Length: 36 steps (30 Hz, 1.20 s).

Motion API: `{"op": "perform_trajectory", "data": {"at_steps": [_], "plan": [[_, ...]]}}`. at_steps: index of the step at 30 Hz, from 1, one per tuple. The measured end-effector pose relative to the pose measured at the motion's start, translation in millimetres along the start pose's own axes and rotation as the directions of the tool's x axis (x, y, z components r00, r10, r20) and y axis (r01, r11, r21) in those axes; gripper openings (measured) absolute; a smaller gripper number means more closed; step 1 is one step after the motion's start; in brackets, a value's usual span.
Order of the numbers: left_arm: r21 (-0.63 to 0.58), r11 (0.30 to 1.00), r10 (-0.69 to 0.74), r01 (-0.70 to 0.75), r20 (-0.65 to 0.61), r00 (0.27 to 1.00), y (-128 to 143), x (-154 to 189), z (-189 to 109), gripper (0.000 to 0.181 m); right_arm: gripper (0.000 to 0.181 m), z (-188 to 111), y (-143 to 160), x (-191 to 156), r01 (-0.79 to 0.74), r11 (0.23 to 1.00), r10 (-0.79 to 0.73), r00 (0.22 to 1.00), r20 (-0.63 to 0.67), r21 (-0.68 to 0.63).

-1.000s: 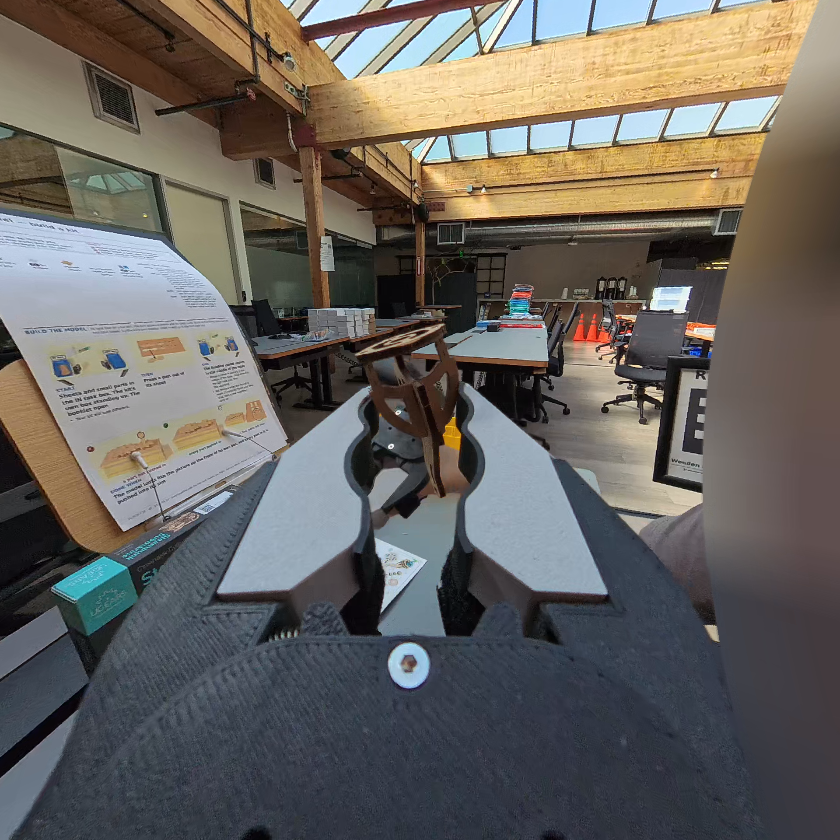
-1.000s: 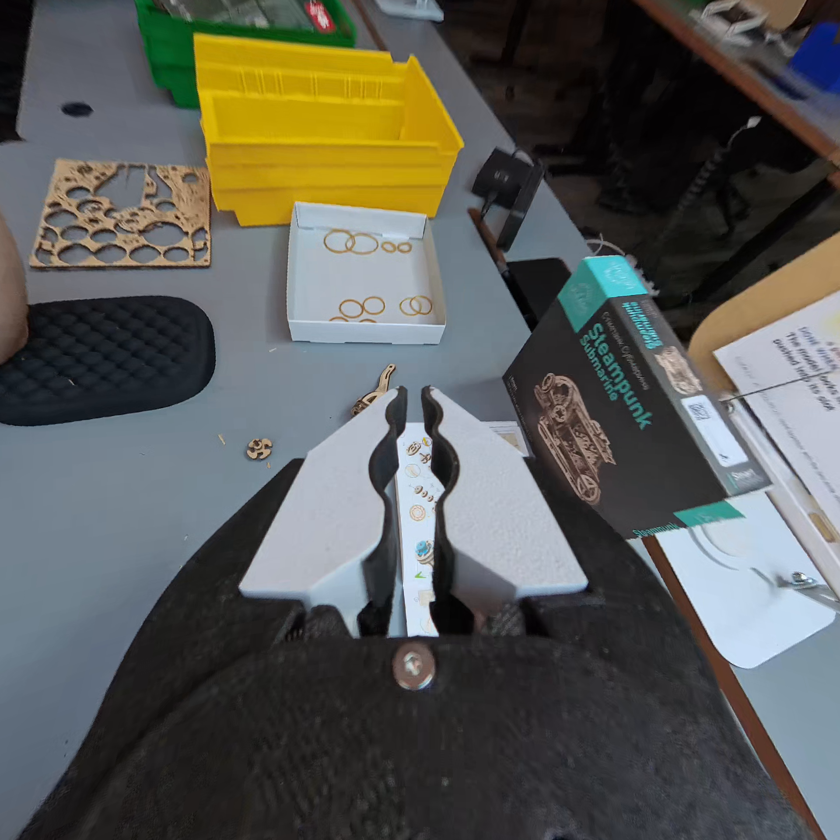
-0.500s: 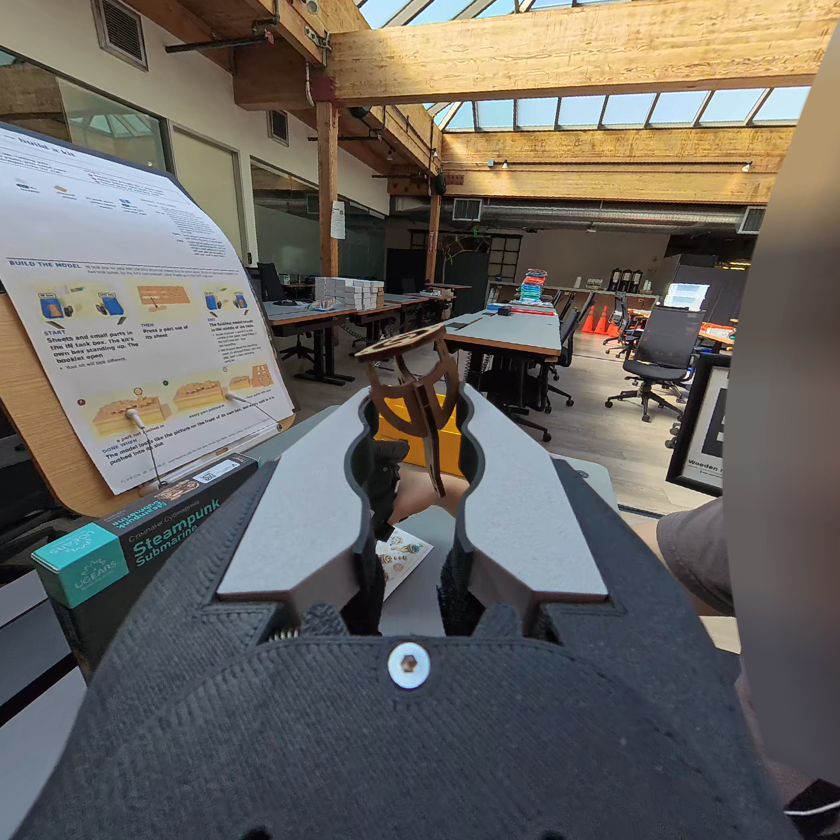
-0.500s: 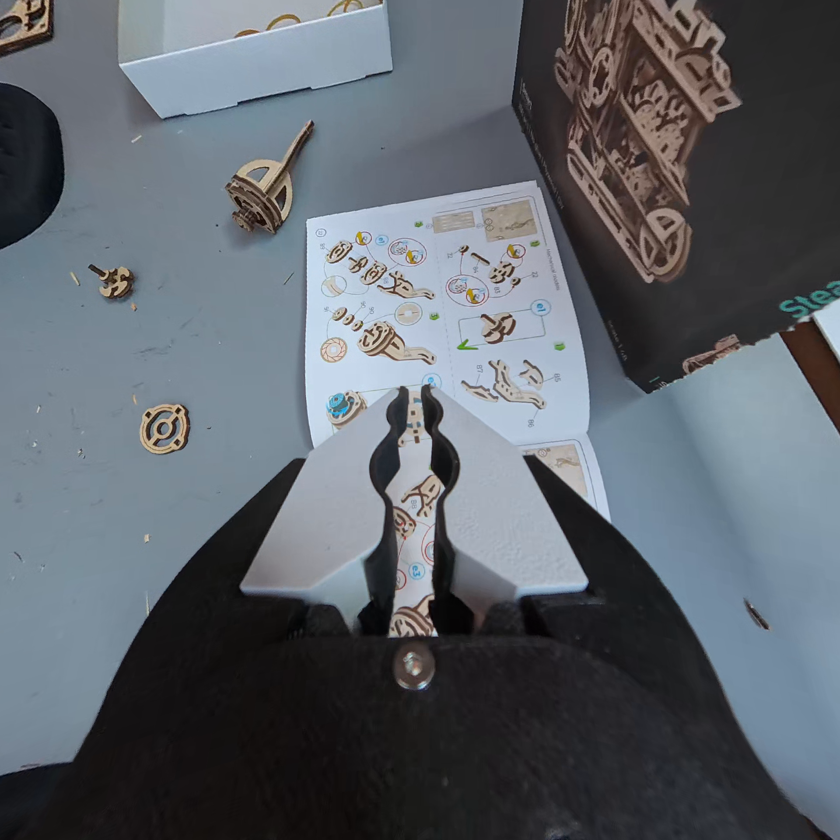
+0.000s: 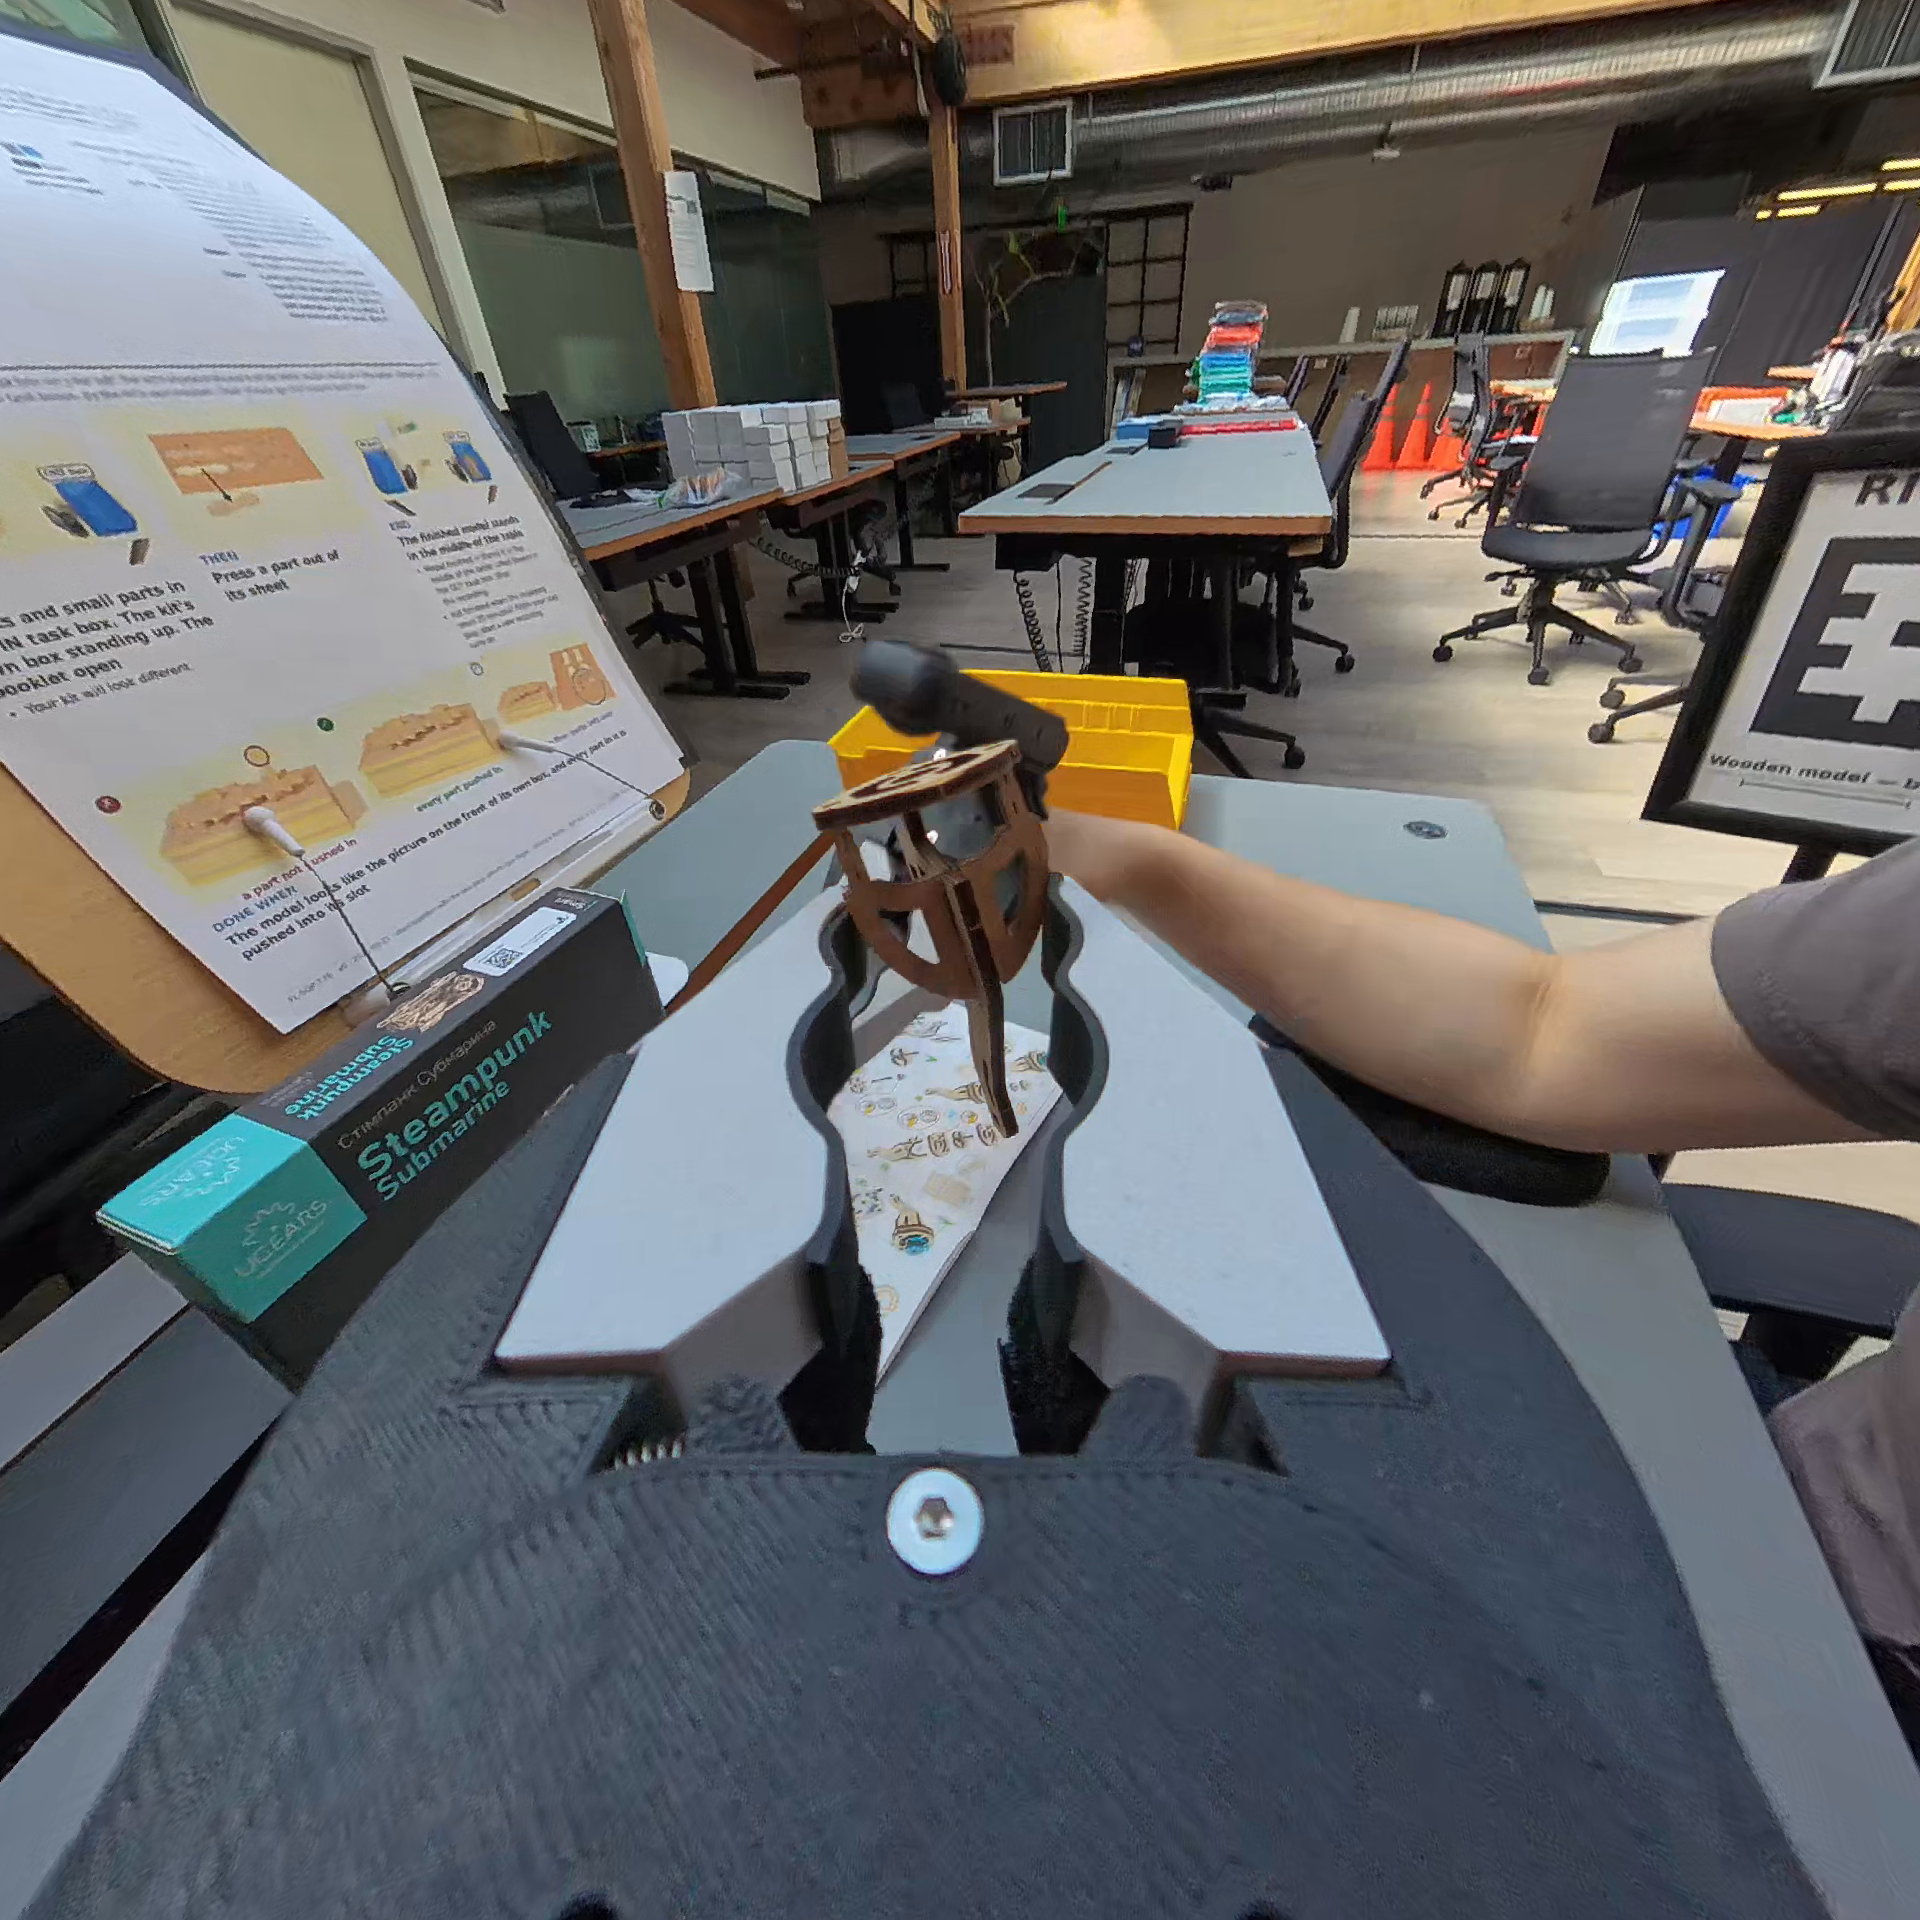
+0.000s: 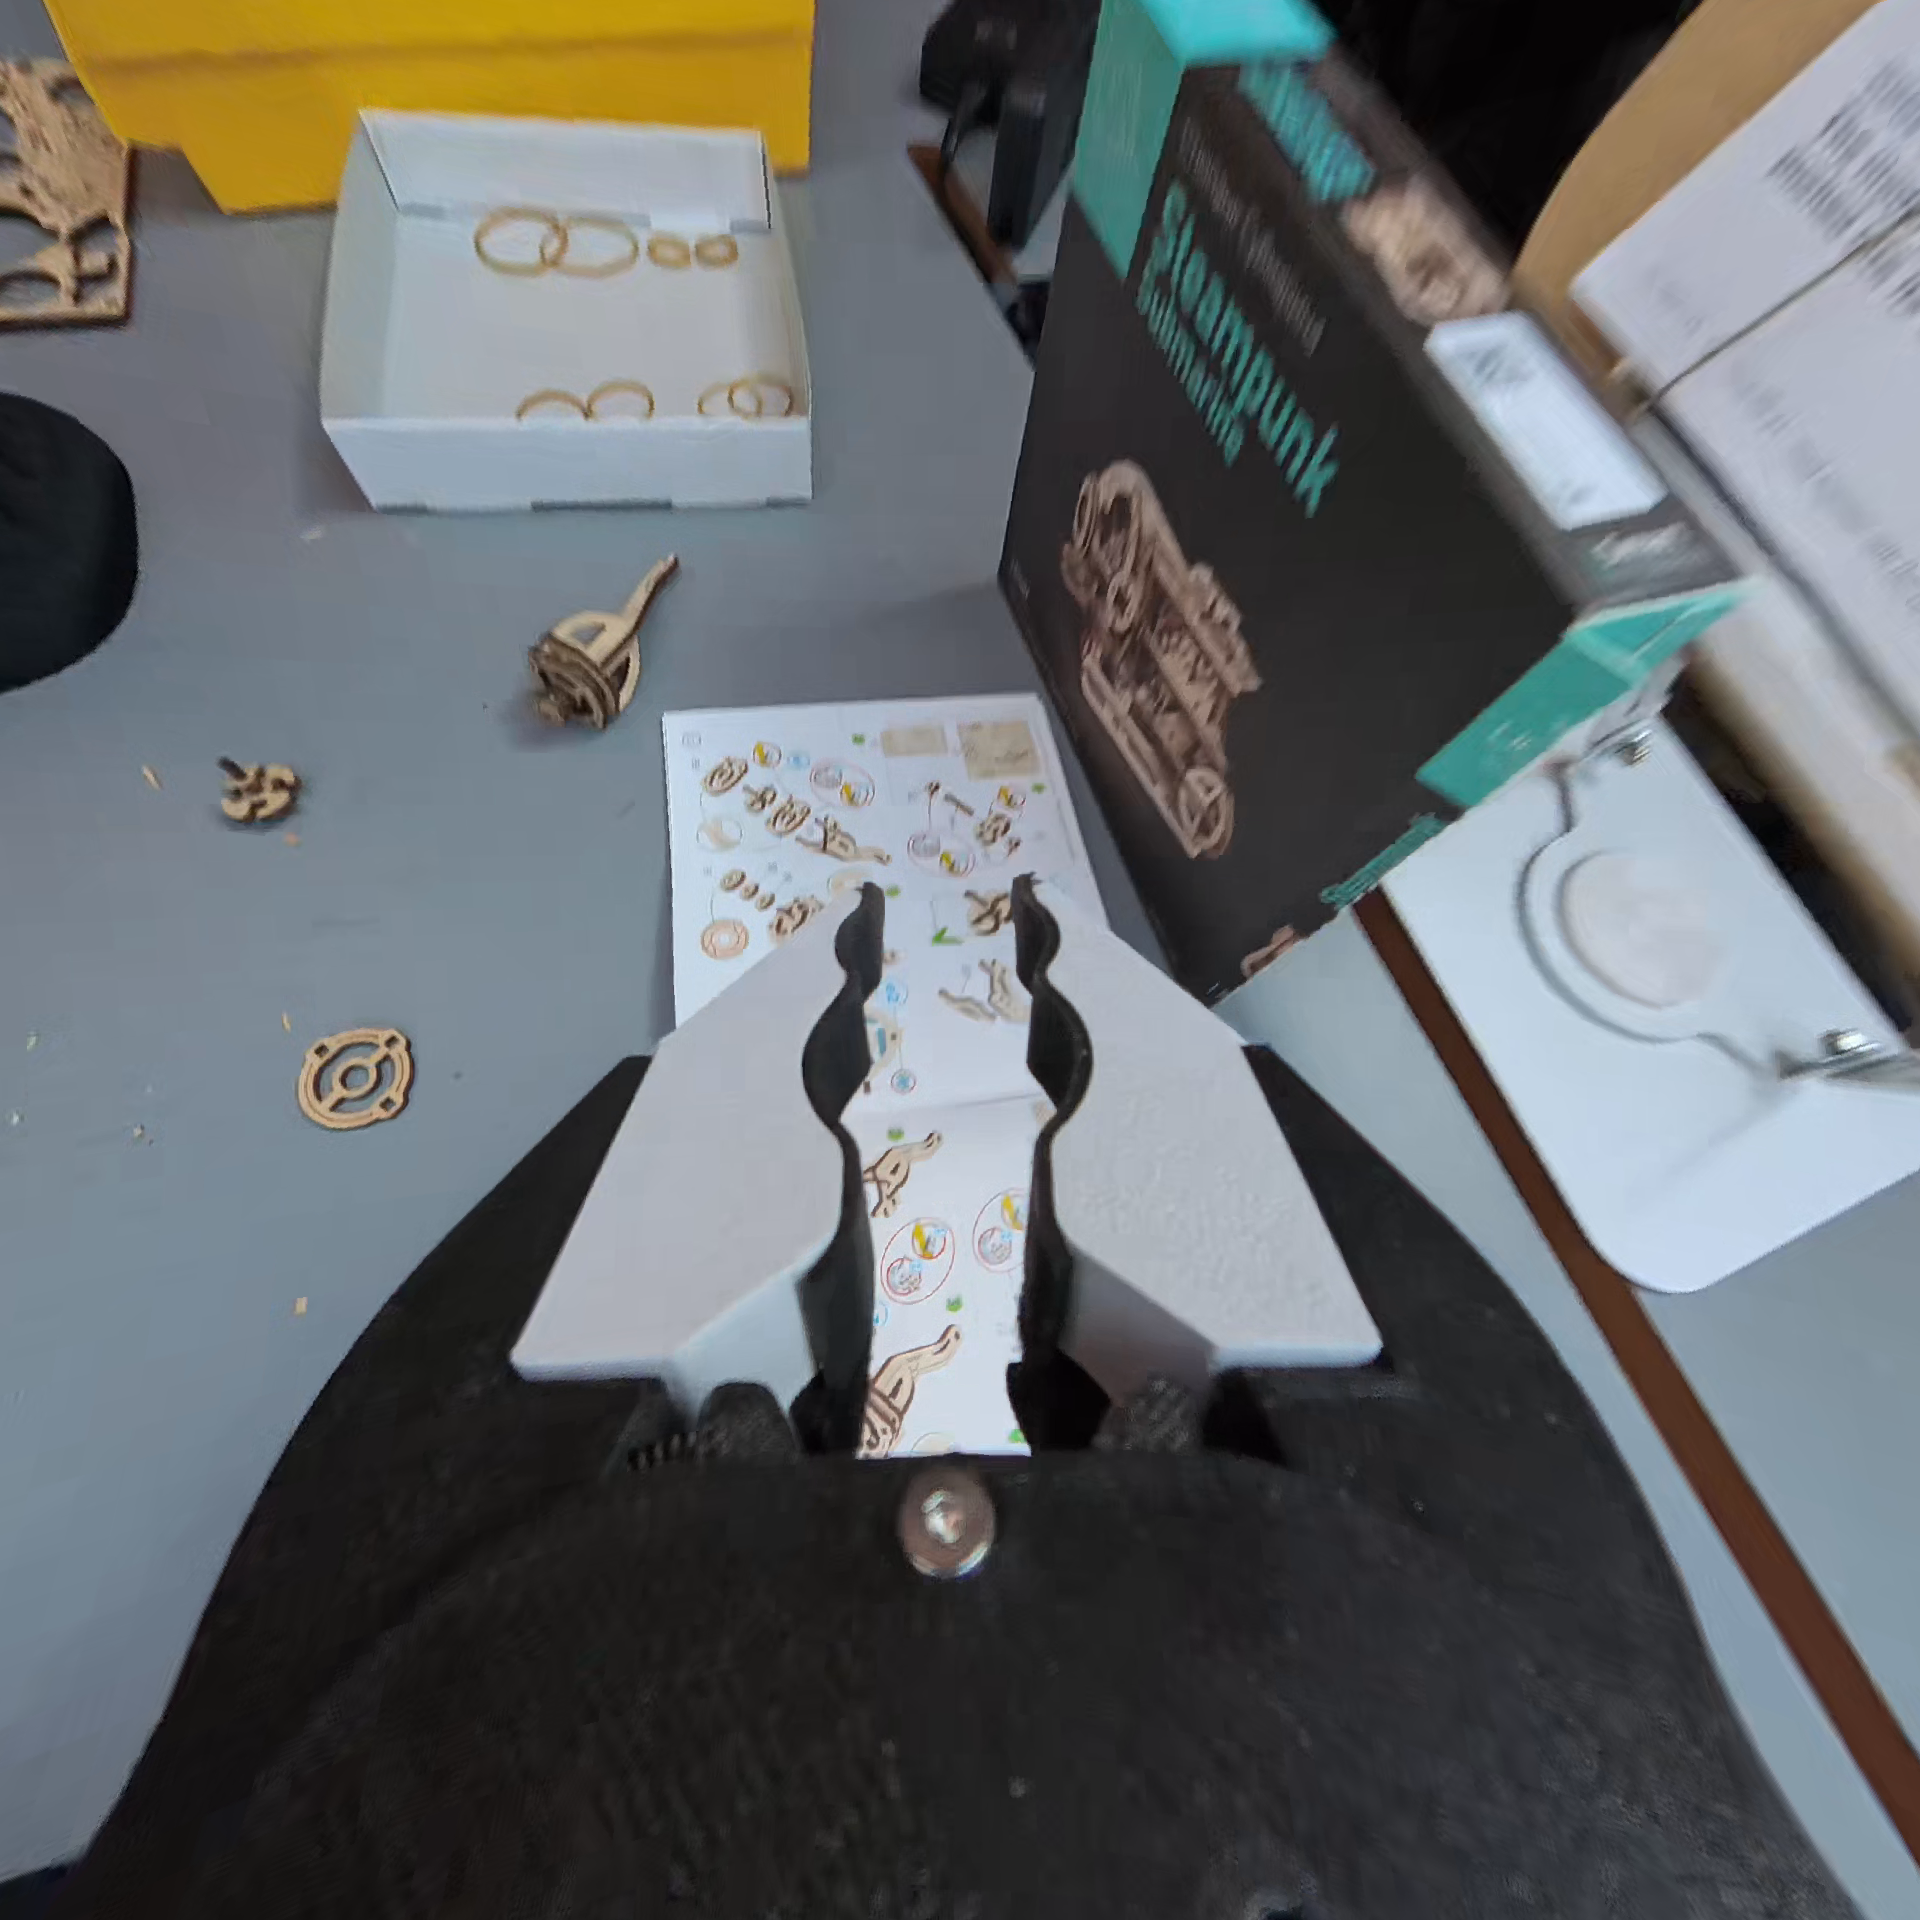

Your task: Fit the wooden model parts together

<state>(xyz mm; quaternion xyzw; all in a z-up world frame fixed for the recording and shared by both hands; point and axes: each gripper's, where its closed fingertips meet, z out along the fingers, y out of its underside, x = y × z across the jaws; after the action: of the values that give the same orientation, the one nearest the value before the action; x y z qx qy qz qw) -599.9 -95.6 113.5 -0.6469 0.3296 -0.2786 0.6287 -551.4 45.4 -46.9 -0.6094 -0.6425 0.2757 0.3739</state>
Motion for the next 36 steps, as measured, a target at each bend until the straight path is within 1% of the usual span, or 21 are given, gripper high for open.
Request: {"op": "perform_trajectory", "data": {"at_steps": [1,3,5,7,8,10,12,15,16,17,19,24,30,32,36], "plan": [[-0.02,1.0,0.012,-0.012,0.009,1.0,8.9,-5.8,4.1,0.032,0.029,-16.4,-23.1,-0.2,0.047,0.996,-0.043,0.998,-0.048,0.081],[-0.034,0.999,0.01,-0.009,0.029,1.0,20.7,-16.2,10.2,0.032,0.032,-49.0,-72.0,-12.9,0.169,0.952,-0.138,0.981,-0.134,0.255],[-0.012,1.0,0.004,-0.004,0.033,0.999,23.1,-20.6,13.1,0.032,0.031,-76.0,-116.1,-37.1,0.285,0.865,-0.215,0.954,-0.21,0.413],[-0.009,1.0,0.023,-0.023,0.055,0.998,24.2,-23.7,14.3,0.032,0.031,-90.4,-147.3,-68.8,0.375,0.773,-0.287,0.926,-0.245,0.513],[-0.021,0.999,0.041,-0.04,0.062,0.997,25.5,-23.6,15.1,0.032,0.031,-91.5,-156.4,-84.6,0.423,0.736,-0.334,0.906,-0.259,0.529],[-0.057,0.995,0.081,-0.077,0.057,0.995,28.8,-18.9,17.4,0.032,0.032,-86.0,-164.2,-106.9,0.538,0.686,-0.433,0.843,-0.319,0.491],[-0.098,0.988,0.128,-0.122,0.057,0.99,31.8,-14.1,19.6,0.032,0.033,-81.8,-167.7,-120.1,0.654,0.631,-0.516,0.756,-0.403,0.417],[-0.164,0.965,0.221,-0.205,0.086,0.971,34.8,-11.1,21.6,0.032,0.031,-83.6,-173.2,-130.4,0.773,0.551,-0.58,0.626,-0.521,0.315],[-0.179,0.956,0.251,-0.233,0.088,0.964,35.0,-8.7,22.4,0.032,0.028,-84.1,-174.3,-132.2,0.793,0.536,-0.591,0.597,-0.542,0.29],[-0.19,0.948,0.277,-0.257,0.09,0.957,34.6,-6.5,23.2,0.032,0.028,-83.0,-173.8,-133.1,0.802,0.532,-0.601,0.583,-0.546,0.271],[-0.209,0.932,0.32,-0.296,0.095,0.942,33.6,-2.4,24.7,0.031,0.027,-79.4,-171.2,-132.7,0.794,0.551,-0.609,0.594,-0.525,0.258],[-0.232,0.904,0.391,-0.36,0.109,0.914,30.5,3.2,26.8,0.031,0.021,-84.5,-173.1,-134.1,0.767,0.552,-0.581,0.635,-0.508,0.327],[-0.208,0.911,0.388,-0.357,0.135,0.912,22.6,2.2,22.8,0.032,0.021,-84.8,-174.0,-136.9,0.723,0.567,-0.555,0.69,-0.465,0.396],[-0.2,0.917,0.377,-0.346,0.146,0.915,20.0,1.2,21.4,0.032,0.02,-81.2,-172.7,-139.1,0.715,0.569,-0.56,0.699,-0.445,0.406],[-0.215,0.919,0.366,-0.33,0.16,0.916,20.9,-2.0,19.9,0.031,0.021,-78.3,-173.0,-138.2,0.709,0.571,-0.552,0.705,-0.446,0.414]]}}
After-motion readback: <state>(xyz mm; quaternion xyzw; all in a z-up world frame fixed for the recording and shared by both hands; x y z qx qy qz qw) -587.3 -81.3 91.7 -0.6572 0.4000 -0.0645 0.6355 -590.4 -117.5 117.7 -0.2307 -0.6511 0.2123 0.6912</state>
